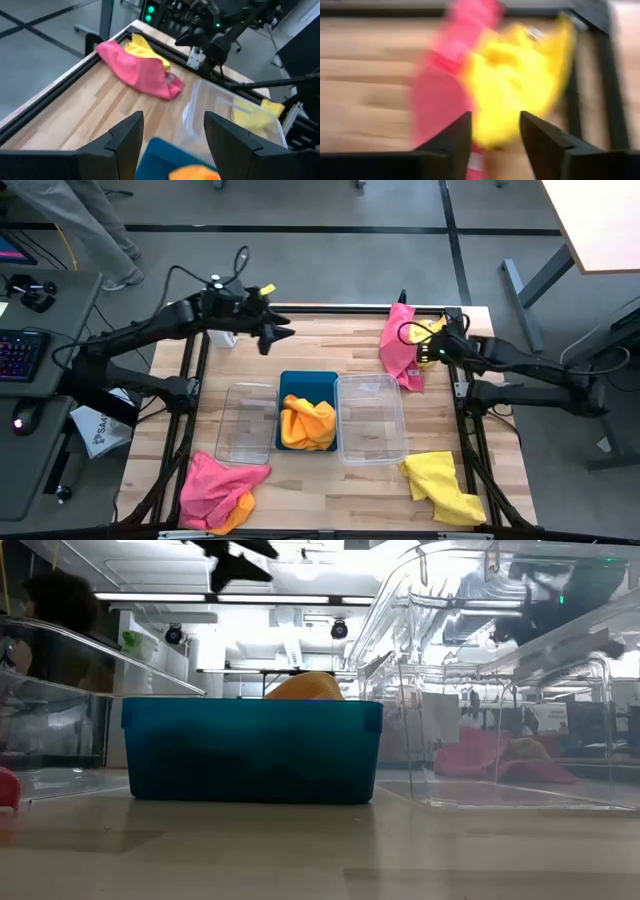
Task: Sort microfiber towel by color & place in baskets
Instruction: Put the top yellow microfiber towel into the right transparent bin
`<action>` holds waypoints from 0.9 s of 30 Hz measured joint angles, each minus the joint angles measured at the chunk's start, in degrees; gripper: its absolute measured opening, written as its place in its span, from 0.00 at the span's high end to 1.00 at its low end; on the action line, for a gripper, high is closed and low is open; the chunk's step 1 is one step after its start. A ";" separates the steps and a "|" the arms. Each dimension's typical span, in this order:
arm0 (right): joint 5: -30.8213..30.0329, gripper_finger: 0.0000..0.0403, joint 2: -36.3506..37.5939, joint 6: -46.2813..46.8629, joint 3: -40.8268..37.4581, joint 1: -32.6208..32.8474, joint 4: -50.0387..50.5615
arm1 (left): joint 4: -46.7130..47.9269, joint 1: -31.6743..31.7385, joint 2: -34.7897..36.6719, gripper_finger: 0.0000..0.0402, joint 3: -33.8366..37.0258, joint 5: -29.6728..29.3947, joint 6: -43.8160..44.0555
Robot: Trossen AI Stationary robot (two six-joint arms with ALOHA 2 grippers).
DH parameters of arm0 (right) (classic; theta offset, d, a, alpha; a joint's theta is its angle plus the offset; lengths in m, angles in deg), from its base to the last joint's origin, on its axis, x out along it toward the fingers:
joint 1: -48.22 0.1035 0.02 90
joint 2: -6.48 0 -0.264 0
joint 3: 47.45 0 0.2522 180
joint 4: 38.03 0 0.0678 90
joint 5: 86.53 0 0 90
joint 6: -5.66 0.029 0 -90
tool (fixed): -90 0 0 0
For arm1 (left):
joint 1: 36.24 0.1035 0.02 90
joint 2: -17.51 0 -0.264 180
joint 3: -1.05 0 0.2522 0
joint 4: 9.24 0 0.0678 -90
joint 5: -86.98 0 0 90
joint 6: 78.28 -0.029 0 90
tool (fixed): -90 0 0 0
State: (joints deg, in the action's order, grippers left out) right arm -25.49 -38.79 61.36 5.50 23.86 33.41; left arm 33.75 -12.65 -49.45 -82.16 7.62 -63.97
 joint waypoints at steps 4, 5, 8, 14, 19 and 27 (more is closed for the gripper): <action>3.94 0.44 -4.24 6.73 -3.76 -8.24 -0.65 | 3.88 0.07 4.95 0.51 0.00 -4.80 -0.81; 4.23 0.42 -5.06 8.22 -4.97 -10.03 -2.80 | 4.33 0.07 6.07 0.51 0.00 -6.40 -0.90; 5.84 0.38 -7.00 10.96 -8.37 -15.25 -12.71 | 4.40 0.08 8.61 0.51 0.00 -9.71 -0.94; 11.38 0.38 -14.16 7.91 -10.43 -23.30 -22.67 | 5.20 0.07 10.90 0.51 -0.01 -10.36 -0.97; 12.89 0.38 -21.11 8.44 -10.43 -25.67 -25.77 | 9.62 0.07 11.00 0.51 -0.02 -10.71 -0.95; 14.05 0.51 -30.89 -0.03 -10.10 -25.74 -27.31 | 4.64 -0.01 11.64 0.51 -0.01 -8.61 2.33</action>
State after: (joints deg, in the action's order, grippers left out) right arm -11.44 -69.68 61.33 -4.60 -1.88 6.10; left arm 38.39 -12.66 -37.81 -82.17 -0.99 -61.63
